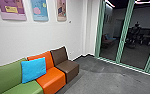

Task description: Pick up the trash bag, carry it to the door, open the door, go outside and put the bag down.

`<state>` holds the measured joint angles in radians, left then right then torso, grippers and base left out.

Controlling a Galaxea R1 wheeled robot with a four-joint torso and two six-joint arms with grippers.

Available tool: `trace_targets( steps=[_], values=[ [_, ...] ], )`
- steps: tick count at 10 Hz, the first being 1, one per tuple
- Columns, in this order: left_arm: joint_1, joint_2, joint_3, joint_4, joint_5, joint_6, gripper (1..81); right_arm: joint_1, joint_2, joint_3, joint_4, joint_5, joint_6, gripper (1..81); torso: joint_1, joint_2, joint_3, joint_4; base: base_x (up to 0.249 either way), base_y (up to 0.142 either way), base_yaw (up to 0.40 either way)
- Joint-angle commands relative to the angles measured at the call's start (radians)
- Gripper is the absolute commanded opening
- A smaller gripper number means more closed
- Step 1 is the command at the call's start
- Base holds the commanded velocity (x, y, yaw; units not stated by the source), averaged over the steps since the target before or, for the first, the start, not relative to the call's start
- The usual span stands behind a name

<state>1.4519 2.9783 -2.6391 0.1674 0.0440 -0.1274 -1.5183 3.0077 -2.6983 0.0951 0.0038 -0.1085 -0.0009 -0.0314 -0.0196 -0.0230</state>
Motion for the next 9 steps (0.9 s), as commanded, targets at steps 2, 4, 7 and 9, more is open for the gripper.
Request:
trace_targets(
  steps=[2, 4, 7, 9],
  values=[
    [-0.057, -0.004, 0.004, 0.012, 0.046, 0.005, 1.0, 0.051, 0.007, 0.003, 0.011, -0.056, -0.007, 81.1, 0.001, 0.000, 0.000, 0.000, 0.000, 0.000, -0.251],
    [-0.057, -0.001, 0.004, 0.014, 0.046, 0.005, 1.0, 0.051, 0.012, -0.004, 0.012, -0.059, -0.002, 81.1, 0.001, 0.000, 0.000, 0.000, 0.000, 0.000, -0.253],
    [-0.057, 0.004, 0.004, 0.014, 0.046, 0.005, 1.0, 0.048, 0.015, -0.004, 0.012, -0.051, 0.000, 81.1, 0.001, 0.000, 0.000, 0.000, 0.000, 0.000, -0.282],
    [-0.057, 0.002, 0.004, 0.014, 0.046, 0.005, 1.0, 0.048, 0.016, -0.004, 0.012, -0.051, -0.002, 81.1, 0.001, 0.000, 0.000, 0.000, 0.000, 0.000, -0.301]
  ],
)
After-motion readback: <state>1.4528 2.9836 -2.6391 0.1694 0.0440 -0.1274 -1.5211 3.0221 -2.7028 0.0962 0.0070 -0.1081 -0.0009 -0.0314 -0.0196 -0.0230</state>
